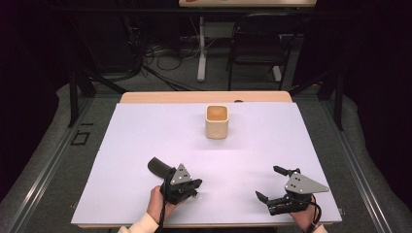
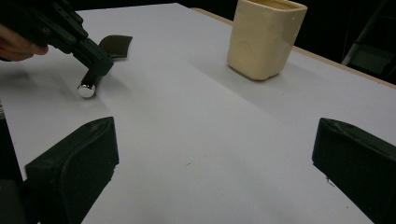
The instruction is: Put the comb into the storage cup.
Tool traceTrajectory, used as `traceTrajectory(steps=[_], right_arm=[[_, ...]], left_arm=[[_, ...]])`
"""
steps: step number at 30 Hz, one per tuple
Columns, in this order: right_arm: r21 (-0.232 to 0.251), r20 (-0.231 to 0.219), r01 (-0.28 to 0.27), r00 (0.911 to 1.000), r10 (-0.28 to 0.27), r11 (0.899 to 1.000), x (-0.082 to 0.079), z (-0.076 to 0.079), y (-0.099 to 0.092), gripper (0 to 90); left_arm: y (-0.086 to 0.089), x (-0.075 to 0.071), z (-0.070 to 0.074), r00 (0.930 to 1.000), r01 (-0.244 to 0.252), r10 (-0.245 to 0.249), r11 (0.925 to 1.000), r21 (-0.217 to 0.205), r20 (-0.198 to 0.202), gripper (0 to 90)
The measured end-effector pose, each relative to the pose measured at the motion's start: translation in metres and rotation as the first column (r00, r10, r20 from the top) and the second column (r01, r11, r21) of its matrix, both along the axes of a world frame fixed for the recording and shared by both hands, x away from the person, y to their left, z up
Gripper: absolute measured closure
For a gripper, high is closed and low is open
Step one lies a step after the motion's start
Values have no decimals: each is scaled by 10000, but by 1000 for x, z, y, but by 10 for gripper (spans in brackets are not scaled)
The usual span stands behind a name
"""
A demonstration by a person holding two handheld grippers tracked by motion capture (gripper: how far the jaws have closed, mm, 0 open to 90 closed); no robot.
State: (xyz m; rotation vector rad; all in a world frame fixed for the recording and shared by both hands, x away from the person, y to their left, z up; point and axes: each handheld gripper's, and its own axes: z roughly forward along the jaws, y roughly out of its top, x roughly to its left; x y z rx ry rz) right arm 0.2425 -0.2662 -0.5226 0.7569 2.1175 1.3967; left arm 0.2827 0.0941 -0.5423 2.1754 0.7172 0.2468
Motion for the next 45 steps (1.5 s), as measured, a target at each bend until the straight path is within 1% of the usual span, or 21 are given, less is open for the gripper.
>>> traceTrajectory(steps=[2,4,5,7,11,16,19,24,26,30,31,33,35,38,45], right_arm=[[-20,-9,-4,10000,4,10000,0,0,0,1],[-17,0,-7,10000,7,10000,0,0,0,1],[-20,-2,-10,10000,10,10000,0,0,0,1],[-23,-10,-4,10000,4,10000,0,0,0,1],[-21,-14,5,10000,-5,10000,0,0,0,2],[-36,-13,-2,10000,2,10000,0,0,0,2],[-30,-8,7,10000,-7,10000,0,0,0,2],[27,-17,16,10000,-16,10000,-1,0,-1,2],[1,89,-30,10000,30,10000,0,1,-1,2],[36,15,-33,10000,33,10000,-1,1,-2,2],[18,11,-47,10000,47,10000,-1,1,-2,2],[-9,-40,-61,10000,61,10000,0,1,-1,2],[-7,33,-95,9999,95,10000,0,1,0,2],[-19,24,-83,10000,83,10000,0,1,0,2],[-47,-60,-95,9999,95,9999,1,0,0,2]], left_arm=[[-1,0,0,9999,0,2,9999,126,-148,900],[-2,1,-1,9998,68,-62,9995,298,-205,900],[-3,0,-1,9996,49,-41,9995,298,-277,900],[-3,1,-2,9996,75,-66,9994,351,-262,900],[-3,1,-3,9993,157,-146,9993,325,-334,900],[-3,1,-3,9990,234,-215,9986,479,-399,900],[-3,1,-4,9979,354,-316,9972,661,-574,900],[-3,-1,-4,9968,417,-359,9957,822,-719,900],[-3,-1,-4,9967,421,-359,9955,855,-729,900],[2,-2,-4,9962,373,-303,9957,850,-820,900],[3,-2,-3,9962,429,-354,9946,943,-800,900],[4,-3,-3,9957,461,-378,9940,991,-841,900],[6,-4,-3,9953,477,-386,9935,1032,-887,900],[8,-6,-1,9952,503,-406,9926,1104,-890,900],[15,-8,0,9928,616,-483,9906,1218,-1092,900]])
